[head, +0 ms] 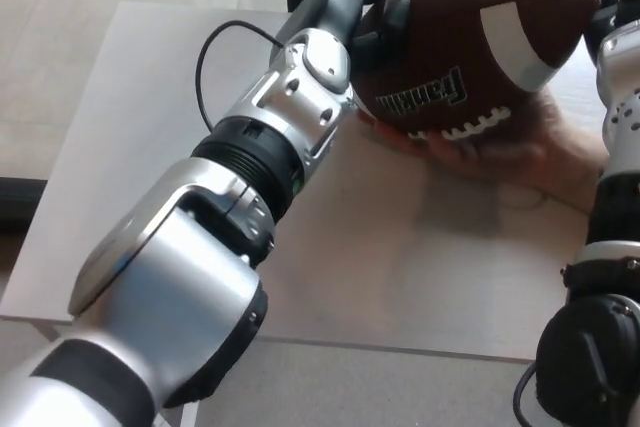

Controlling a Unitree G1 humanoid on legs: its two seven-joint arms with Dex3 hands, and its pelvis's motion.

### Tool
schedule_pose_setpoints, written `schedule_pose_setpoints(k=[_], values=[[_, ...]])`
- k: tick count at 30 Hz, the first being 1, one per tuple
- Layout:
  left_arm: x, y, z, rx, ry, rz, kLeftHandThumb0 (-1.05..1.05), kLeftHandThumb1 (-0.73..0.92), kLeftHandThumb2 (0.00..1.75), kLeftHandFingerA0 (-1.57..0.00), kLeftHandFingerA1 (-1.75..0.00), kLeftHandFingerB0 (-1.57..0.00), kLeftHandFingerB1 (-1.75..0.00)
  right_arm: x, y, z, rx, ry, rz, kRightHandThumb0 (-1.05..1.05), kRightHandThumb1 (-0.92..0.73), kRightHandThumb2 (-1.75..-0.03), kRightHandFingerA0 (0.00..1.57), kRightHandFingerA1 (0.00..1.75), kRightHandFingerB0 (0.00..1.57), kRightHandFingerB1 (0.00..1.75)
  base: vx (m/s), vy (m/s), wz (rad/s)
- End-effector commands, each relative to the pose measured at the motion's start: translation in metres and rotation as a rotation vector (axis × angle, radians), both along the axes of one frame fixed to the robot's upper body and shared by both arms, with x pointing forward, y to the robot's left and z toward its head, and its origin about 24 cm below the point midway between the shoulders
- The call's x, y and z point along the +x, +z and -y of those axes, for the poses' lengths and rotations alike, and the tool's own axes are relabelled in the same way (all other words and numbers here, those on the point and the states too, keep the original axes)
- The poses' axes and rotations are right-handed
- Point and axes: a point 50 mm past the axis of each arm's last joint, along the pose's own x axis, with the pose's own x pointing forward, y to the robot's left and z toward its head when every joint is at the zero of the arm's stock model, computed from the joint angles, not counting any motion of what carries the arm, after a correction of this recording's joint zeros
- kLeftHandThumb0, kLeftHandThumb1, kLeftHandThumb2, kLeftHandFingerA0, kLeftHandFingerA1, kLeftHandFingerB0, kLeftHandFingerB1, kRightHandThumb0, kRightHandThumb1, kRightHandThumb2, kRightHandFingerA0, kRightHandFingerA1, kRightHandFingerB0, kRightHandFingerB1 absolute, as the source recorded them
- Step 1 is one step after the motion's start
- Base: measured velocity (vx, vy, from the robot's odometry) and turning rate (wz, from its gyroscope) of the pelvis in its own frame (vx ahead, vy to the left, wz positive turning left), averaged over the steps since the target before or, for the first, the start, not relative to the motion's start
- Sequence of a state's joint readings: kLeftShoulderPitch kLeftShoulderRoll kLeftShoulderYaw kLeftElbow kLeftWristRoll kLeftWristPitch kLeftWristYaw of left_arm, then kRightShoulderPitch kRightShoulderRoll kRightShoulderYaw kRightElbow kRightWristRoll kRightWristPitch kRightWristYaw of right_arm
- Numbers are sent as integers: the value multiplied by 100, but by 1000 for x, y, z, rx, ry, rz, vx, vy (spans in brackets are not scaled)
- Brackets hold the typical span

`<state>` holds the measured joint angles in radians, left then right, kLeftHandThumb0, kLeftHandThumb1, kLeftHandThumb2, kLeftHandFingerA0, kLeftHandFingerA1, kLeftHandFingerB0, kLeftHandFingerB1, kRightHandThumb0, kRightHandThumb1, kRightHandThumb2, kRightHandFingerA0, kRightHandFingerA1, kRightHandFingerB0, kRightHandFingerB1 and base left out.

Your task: The robot uses both its hands to grab the left and right ends of a football kept in the middle of the desk infront of it, lifts it up and places it in the palm of a person

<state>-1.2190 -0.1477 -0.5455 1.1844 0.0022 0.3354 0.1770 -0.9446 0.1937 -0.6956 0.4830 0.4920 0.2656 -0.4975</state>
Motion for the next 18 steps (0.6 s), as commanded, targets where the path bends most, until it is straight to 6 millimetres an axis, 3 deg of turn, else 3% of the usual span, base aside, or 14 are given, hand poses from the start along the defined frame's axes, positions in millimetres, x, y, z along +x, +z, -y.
schedule_pose_setpoints(k=[1,2,3,4,5,6,7,10,11,12,13,14,15,18], values=[[-15,-28,17,668,-355,-183,-58,75,63,-40,-66,-34,-38,-13,-77,-2,93,-110,-188,-55,-74,-62,43,79,43,45,0,0,0],[-15,-27,18,672,-358,-174,-57,75,63,-40,-59,-32,-36,-14,-77,-2,41,-129,-194,-57,-75,-62,31,89,31,48,0,0,0],[-14,-25,19,680,-370,-159,-56,75,62,-38,-58,-31,-36,-15,-77,-3,-35,-116,-186,-59,-79,-63,5,66,14,39,0,0,0],[-14,-24,20,692,-386,-131,-57,74,62,-37,-56,-33,-39,-16,-77,-3,-148,-87,-187,-65,-61,-97,0,28,0,24,0,0,0],[-14,-23,20,689,-384,-123,-59,57,93,-31,-60,-26,-50,-16,-78,-3,-205,-63,-205,-88,-72,-98,0,7,0,0,0,0,0],[-14,-22,20,681,-380,-114,-59,57,93,-31,-60,-26,-50,-16,-78,-1,-275,-36,-232,-88,-72,-98,0,7,0,0,0,0,0],[-12,-20,19,711,-398,-96,-56,77,63,-32,-54,-32,-39,-14,-79,1,-472,45,-325,-103,-84,-110,0,5,0,0,0,0,0],[-10,-19,14,760,-422,-54,-59,75,62,-30,-50,-29,-36,-10,-73,7,-925,180,-431,-101,-81,-110,0,18,0,1,0,0,0],[-11,-20,14,762,-424,-55,-59,75,62,-30,-50,-29,-36,-10,-74,7,-926,179,-432,-101,-81,-110,0,18,0,1,0,0,0],[-9,-18,9,723,-402,-57,-57,74,62,-32,-52,-33,-38,-4,-62,8,-1214,213,-501,-105,-80,-116,0,23,0,4,0,0,0],[-8,-17,7,725,-402,-52,-57,74,62,-33,-52,-35,-38,-2,-55,9,-1351,219,-526,-105,-79,-119,0,25,0,6,0,0,0],[-8,-17,8,725,-404,-52,-57,74,62,-33,-52,-35,-38,-2,-54,10,-1368,219,-531,-105,-79,-119,0,25,0,6,0,0,0],[-6,-15,4,726,-397,-42,-59,74,62,-33,-51,-38,-37,1,-44,11,-1538,229,-545,-104,-85,-97,0,0,0,0,0,0,0],[-4,-13,-6,714,-379,-10,-58,74,62,-31,-49,-40,-37,5,-16,17,-1843,234,-555,-104,-92,-87,0,0,0,0,0,0,0]])
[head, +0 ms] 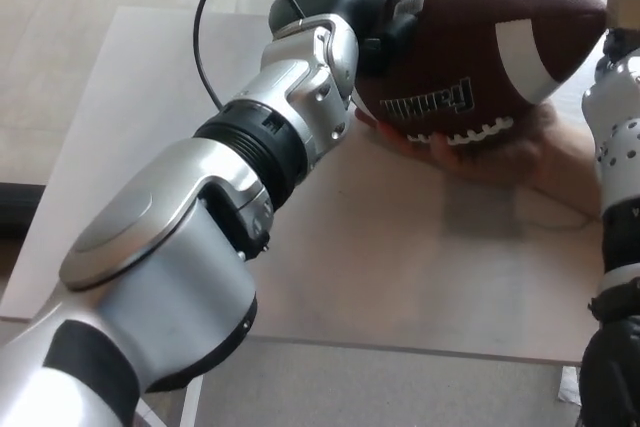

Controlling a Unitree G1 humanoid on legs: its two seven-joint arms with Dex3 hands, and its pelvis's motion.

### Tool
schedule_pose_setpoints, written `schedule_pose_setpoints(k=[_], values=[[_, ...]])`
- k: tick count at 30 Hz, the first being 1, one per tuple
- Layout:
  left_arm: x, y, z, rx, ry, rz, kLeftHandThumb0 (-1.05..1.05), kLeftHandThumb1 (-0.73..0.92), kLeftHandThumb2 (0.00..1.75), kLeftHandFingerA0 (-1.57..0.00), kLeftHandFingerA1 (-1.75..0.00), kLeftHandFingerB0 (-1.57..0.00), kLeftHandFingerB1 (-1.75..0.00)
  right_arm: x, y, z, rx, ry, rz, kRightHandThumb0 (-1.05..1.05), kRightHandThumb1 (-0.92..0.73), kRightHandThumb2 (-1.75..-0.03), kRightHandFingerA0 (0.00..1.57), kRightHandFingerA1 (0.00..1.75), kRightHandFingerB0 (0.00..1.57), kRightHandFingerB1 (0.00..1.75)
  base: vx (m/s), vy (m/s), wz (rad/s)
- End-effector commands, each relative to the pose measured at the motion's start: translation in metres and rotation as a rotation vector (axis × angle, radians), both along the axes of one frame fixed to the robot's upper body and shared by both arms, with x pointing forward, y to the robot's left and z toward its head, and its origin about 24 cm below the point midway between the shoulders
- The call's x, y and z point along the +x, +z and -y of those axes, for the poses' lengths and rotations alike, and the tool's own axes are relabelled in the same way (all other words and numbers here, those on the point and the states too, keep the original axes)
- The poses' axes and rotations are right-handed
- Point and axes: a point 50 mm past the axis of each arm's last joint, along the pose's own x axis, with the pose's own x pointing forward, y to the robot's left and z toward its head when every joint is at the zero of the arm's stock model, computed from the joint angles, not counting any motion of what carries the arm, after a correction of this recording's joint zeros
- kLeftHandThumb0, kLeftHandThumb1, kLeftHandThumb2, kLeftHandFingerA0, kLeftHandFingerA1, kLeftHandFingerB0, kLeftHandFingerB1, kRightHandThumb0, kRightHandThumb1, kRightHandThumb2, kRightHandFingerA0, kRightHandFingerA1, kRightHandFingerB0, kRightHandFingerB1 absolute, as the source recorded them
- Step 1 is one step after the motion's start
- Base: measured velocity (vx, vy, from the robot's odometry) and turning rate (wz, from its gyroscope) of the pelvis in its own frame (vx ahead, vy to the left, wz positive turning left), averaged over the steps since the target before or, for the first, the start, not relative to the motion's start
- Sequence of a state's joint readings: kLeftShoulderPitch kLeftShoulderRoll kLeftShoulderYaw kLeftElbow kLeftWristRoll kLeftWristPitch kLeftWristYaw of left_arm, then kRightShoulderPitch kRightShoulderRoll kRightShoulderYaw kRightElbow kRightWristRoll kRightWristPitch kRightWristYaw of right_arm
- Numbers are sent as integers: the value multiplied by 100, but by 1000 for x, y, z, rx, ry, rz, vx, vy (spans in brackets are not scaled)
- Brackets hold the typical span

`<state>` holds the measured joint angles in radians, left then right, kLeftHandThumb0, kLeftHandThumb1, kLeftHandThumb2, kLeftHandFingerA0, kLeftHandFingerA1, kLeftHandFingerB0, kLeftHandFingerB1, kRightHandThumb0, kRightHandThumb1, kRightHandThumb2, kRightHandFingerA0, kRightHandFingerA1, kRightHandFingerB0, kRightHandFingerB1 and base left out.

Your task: The robot uses both its hands to grab the left and right ends of a football kept in the middle of the desk infront of it, lifts it up and places it in the palm of a person

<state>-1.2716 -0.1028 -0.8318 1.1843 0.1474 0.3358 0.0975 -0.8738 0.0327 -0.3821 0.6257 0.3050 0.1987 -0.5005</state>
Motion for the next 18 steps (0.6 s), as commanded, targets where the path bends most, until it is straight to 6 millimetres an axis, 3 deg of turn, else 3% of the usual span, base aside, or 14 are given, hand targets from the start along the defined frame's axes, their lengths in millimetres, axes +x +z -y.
schedule_pose_setpoints(k=[1,4,6,7,9,10,11,12,13,15,18], values=[[-6,-26,-11,330,-190,-132,-58,75,62,-31,-48,-41,-38,2,4,10,-1391,191,-461,-104,-92,-89,0,0,0,0,0,0,0],[-3,-23,-23,271,-155,-131,-55,74,62,-31,-47,-41,-38,2,29,17,-1508,148,-416,-104,-92,-89,0,0,0,0,0,0,0],[-3,-23,-23,263,-153,-133,-55,74,62,-31,-47,-41,-38,1,31,19,-1522,146,-417,-104,-92,-89,0,0,0,0,0,0,0],[2,-12,-44,142,-113,-90,-58,75,63,-20,-46,-28,-33,-3,60,28,-1617,67,-330,-104,-92,-88,0,0,0,0,0,0,0],[4,-3,-55,43,-82,-62,-58,74,63,-13,-47,-20,-31,-7,74,35,-1666,20,-298,-105,-92,-86,0,0,0,0,0,0,0],[5,6,-65,-54,-64,-41,-35,55,108,-3,-54,0,-50,-10,86,40,-1683,4,-283,-105,-92,-81,0,0,0,0,0,0,0],[5,7,-65,-62,-65,-39,-35,55,108,-3,-54,0,-50,-11,87,41,-1685,1,-285,-105,-92,-81,0,0,0,0,0,0,0],[5,14,-70,-92,-59,-9,-75,56,94,0,-50,-7,-34,-13,94,45,-1696,-8,-276,-105,-92,-82,0,0,0,0,0,0,0],[4,37,-89,-178,-50,101,-73,57,97,-3,-43,-6,-29,-18,114,50,-1710,-46,-220,-105,-92,-82,0,0,0,0,0,0,0],[2,66,-107,-277,-12,173,-69,58,97,-1,-31,-1,-26,-24,134,54,-1706,-77,-177,-105,-92,-82,0,0,0,0,0,0,0],[-19,126,-146,-382,-3,418,-69,57,96,0,-36,-3,-28,-40,165,56,-1754,-99,-87,-105,-92,-85,0,0,0,0,0,0,0]])
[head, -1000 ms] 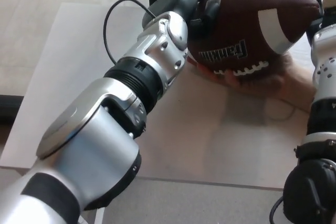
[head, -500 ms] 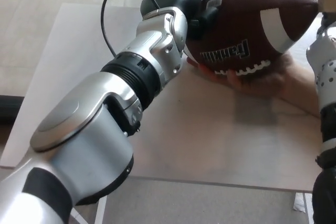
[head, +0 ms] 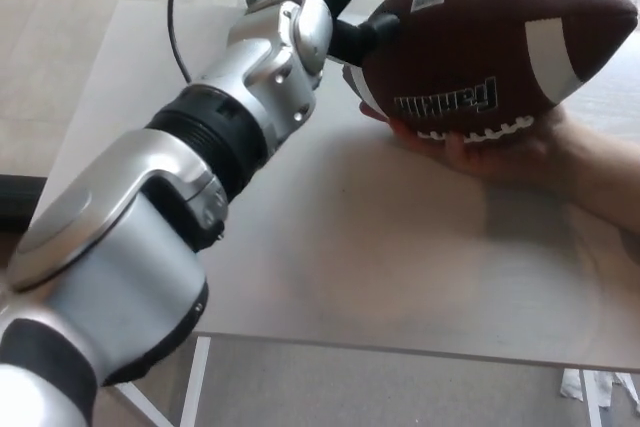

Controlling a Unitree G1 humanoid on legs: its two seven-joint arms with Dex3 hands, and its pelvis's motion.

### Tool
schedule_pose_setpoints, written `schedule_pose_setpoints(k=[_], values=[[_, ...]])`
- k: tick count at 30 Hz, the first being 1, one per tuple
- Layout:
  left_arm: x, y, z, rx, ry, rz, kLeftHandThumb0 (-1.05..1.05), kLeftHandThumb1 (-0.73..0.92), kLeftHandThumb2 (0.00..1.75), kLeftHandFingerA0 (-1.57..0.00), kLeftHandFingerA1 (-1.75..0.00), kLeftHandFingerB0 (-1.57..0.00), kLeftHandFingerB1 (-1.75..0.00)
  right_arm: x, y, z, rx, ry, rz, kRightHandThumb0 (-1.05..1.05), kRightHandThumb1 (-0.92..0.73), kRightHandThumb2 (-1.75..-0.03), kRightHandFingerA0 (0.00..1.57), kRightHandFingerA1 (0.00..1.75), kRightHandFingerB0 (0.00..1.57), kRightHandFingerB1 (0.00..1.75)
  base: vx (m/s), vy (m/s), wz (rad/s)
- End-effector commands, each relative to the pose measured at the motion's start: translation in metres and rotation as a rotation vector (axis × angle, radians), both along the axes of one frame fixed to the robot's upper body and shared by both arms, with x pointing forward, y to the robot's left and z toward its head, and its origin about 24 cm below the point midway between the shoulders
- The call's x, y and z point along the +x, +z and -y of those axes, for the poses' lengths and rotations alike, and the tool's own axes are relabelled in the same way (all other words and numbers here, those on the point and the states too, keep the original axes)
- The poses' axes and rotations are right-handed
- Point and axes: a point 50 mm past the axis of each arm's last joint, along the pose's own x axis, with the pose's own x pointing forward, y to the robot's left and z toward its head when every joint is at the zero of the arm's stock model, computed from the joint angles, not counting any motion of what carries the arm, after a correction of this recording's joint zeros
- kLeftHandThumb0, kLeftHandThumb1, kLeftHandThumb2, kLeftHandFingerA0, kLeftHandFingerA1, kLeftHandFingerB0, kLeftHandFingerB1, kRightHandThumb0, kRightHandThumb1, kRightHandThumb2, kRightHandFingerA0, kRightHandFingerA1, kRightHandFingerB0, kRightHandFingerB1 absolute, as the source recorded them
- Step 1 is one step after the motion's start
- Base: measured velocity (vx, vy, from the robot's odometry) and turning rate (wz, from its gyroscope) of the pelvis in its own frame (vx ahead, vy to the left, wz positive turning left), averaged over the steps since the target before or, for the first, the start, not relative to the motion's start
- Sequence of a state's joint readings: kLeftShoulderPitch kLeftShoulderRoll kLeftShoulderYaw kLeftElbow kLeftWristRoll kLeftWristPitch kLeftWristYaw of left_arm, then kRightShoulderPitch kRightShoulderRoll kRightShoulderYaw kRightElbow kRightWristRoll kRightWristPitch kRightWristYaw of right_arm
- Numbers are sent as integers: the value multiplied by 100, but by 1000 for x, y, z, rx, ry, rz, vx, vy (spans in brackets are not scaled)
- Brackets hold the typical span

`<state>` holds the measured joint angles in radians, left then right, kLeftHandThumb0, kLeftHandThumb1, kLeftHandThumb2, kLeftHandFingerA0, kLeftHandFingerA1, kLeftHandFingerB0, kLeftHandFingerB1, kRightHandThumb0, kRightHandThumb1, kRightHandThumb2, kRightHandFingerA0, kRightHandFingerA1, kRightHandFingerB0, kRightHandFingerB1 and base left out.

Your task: The robot uses both its hands to grab the left and right ends of a football kept in the middle of the desk infront of it, lifts it up and places it in the palm of a person

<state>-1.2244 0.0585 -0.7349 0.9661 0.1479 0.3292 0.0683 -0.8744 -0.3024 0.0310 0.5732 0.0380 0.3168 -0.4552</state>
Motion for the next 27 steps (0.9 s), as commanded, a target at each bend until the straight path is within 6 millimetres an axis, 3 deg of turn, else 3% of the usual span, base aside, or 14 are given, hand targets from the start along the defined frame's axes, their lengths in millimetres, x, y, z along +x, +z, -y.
schedule_pose_setpoints(k=[1,7,8,9,12,13,14,17,20,21,22,23,24,27], values=[[-29,104,-119,-283,11,360,-72,58,97,0,-36,0,-31,-39,121,20,-973,-46,18,-105,-92,-84,0,0,0,0,0,0,0],[-59,148,-165,-363,39,498,-71,58,97,0,-36,0,-33,-56,140,17,-1018,-21,64,-104,-92,-91,0,0,0,0,0,0,0],[-75,164,-179,-413,39,524,-67,78,67,-1,-36,-5,-30,-64,145,14,-1033,-8,98,-105,-92,-85,0,0,0,0,0,0,0],[-90,175,-190,-458,40,544,-74,59,100,0,-37,-2,-33,-73,150,13,-1040,15,125,-104,-92,-88,0,0,0,0,0,0,0],[-135,191,-220,-607,44,616,-77,65,106,0,-31,0,-30,-103,158,11,-1083,65,190,-103,-92,-89,0,0,0,0,0,0,0],[-157,192,-231,-684,50,674,-73,80,64,0,-43,-11,-34,-116,158,10,-1090,91,225,-104,-85,-96,0,0,0,0,0,0,0],[-183,189,-243,-777,42,740,-73,80,64,0,-43,-11,-34,-131,159,9,-1097,123,261,-104,-85,-96,0,0,0,0,0,0,0],[-257,154,-251,-736,57,815,-79,58,100,-2,-48,-6,-41,-180,137,2,-1029,238,352,-105,-80,-121,0,22,0,6,0,0,0],[-304,108,-244,-608,53,732,-82,62,104,0,-49,-9,-34,-218,109,-1,-951,348,399,-98,-75,-115,0,20,3,6,0,0,0],[-331,72,-240,-567,80,662,-84,64,102,-6,-57,-3,-34,-241,81,-5,-877,410,390,-89,-88,-74,0,0,0,24,0,0,0],[-348,55,-237,-552,106,613,-83,63,102,-9,-59,-4,-35,-254,67,-6,-846,430,371,-95,-73,-111,0,16,4,11,0,0,0],[-356,47,-236,-561,118,582,-83,63,102,-9,-59,-4,-35,-259,60,-7,-833,437,357,-95,-73,-111,0,16,4,11,0,0,0],[-367,36,-236,-569,143,550,-82,83,65,-9,-60,-5,-32,-266,47,-6,-798,442,333,-99,-76,-112,0,12,6,12,0,0,0],[-398,2,-243,-598,267,461,-76,81,65,-7,-62,-6,-33,-284,7,11,-714,376,184,-87,-70,-106,0,19,7,25,0,0,0]])
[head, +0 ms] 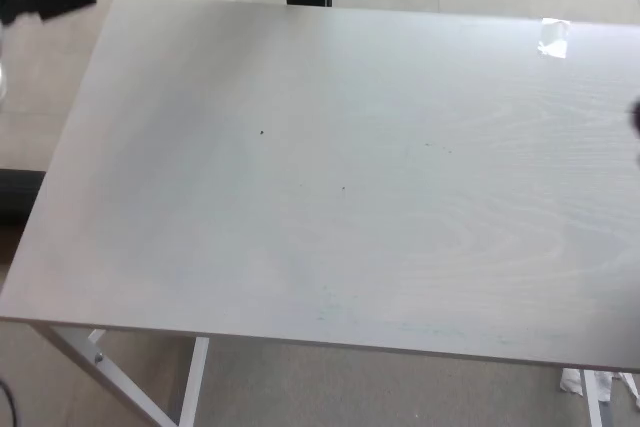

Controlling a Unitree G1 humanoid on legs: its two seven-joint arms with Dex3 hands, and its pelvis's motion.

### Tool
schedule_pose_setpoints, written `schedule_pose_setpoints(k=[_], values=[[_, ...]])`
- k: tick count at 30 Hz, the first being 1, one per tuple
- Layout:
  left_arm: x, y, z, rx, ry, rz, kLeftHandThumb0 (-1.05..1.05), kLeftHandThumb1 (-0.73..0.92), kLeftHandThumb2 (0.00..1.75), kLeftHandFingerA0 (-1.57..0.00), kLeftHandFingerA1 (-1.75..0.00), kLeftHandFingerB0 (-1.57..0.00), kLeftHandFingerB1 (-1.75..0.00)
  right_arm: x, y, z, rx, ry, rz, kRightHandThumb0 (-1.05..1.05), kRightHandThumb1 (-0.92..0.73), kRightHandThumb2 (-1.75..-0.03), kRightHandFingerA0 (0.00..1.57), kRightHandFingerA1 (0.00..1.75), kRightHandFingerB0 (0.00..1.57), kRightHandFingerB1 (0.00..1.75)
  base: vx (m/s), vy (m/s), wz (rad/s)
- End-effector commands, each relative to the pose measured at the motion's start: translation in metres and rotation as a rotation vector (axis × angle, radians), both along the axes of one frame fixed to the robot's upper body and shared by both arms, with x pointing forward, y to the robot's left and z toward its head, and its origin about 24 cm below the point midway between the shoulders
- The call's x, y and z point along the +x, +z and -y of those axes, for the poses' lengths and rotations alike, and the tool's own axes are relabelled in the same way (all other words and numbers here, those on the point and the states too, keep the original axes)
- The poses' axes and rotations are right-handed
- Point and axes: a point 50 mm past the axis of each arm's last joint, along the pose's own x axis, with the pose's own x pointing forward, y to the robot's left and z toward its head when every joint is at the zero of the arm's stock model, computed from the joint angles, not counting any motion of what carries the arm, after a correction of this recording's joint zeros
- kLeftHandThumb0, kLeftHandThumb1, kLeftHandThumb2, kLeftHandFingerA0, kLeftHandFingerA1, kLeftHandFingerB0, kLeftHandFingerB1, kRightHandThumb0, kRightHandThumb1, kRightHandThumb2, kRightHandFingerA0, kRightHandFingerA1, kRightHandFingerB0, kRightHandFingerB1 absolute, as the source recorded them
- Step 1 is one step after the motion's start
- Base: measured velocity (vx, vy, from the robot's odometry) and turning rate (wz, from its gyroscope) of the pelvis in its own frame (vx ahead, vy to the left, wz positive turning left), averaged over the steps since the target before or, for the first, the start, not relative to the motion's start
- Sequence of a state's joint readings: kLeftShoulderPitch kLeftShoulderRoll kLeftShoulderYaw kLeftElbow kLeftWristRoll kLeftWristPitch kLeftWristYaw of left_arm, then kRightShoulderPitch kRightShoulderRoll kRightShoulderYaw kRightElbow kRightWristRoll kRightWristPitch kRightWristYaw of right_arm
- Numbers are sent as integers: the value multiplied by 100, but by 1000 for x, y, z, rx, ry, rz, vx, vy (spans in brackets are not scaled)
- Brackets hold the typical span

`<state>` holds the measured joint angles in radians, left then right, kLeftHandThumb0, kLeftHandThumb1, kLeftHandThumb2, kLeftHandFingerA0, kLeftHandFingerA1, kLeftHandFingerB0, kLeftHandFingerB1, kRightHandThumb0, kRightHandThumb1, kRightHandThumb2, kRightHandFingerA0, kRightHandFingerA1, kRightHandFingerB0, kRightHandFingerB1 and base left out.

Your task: The robot uses both its hands to grab the left and right ends of a football kept in the middle of the desk infront of it, lifts it up and places it in the palm of a person

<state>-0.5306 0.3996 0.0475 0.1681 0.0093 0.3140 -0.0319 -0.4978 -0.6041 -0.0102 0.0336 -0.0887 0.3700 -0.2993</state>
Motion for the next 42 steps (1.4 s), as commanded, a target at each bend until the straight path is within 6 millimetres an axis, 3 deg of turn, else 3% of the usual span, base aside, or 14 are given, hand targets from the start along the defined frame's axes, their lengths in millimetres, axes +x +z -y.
schedule_pose_setpoints(k=[1,2,5,6,12,15,19,27,29,30,33,35,36,42], values=[[-331,-3,-63,36,134,227,-40,49,108,-2,-55,0,-52,-217,-31,-27,-274,310,4,-81,-67,-104,0,20,8,30,0,0,0],[-343,-16,-78,56,228,168,-77,60,97,-12,-62,-2,-45,-224,-54,-7,-176,226,-65,-68,-78,-66,3,24,17,26,0,0,0],[-353,-34,-99,85,340,112,-75,76,63,-14,-70,-14,-38,-240,-75,16,-102,92,-101,-58,-55,-83,7,46,18,43,0,0,0],[-359,-46,-111,85,407,74,-75,58,94,-16,-66,-8,-48,-248,-84,28,-80,19,-103,-52,-55,-81,13,47,22,43,0,0,0],[-399,-95,-154,10,680,-106,-72,76,63,-13,-69,-17,-37,-277,-110,75,16,-209,-64,-46,-67,-60,30,69,41,36,0,0,0],[-426,-123,-171,-38,862,-271,-76,61,95,-17,-61,-14,-44,-288,-119,96,25,-337,-73,-42,-70,-61,32,70,44,41,0,0,0],[-452,-149,-191,-90,1102,-417,-66,72,61,-23,-46,-23,-28,-305,-132,124,-38,-500,-97,-48,-69,-61,42,86,47,42,0,0,0],[-478,-137,-187,-84,1198,-407,-57,78,63,-12,-67,-22,-39,-344,-168,166,-17,-902,-200,-54,-73,-62,30,78,40,53,0,0,0],[-472,-129,-176,-143,1131,-350,-50,79,64,-4,-66,-18,-40,-352,-178,169,8,-973,-246,-56,-60,-99,23,65,34,64,0,0,0],[-471,-136,-181,-162,1145,-370,-52,78,63,-7,-65,-17,-40,-352,-182,170,21,-989,-269,-54,-78,-62,24,85,32,58,0,0,0],[-463,-148,-187,-197,1154,-404,-52,75,62,-5,-64,-17,-39,-344,-188,169,82,-987,-284,-52,-76,-62,23,65,33,55,0,0,0],[-442,-159,-191,-258,1125,-465,-36,56,108,-7,-58,0,-50,-313,-189,166,244,-918,-264,-54,-57,-87,19,60,31,57,0,0,0],[-429,-169,-195,-297,1094,-567,-63,75,62,-4,-47,-14,-31,-289,-187,168,357,-890,-272,-53,-57,-87,21,60,32,54,0,0,0],[-383,-193,-207,-451,1022,-722,-69,70,61,-16,-52,-20,-32,-213,-188,187,857,-1022,-116,-47,-70,-62,15,40,30,36,0,0,0]])
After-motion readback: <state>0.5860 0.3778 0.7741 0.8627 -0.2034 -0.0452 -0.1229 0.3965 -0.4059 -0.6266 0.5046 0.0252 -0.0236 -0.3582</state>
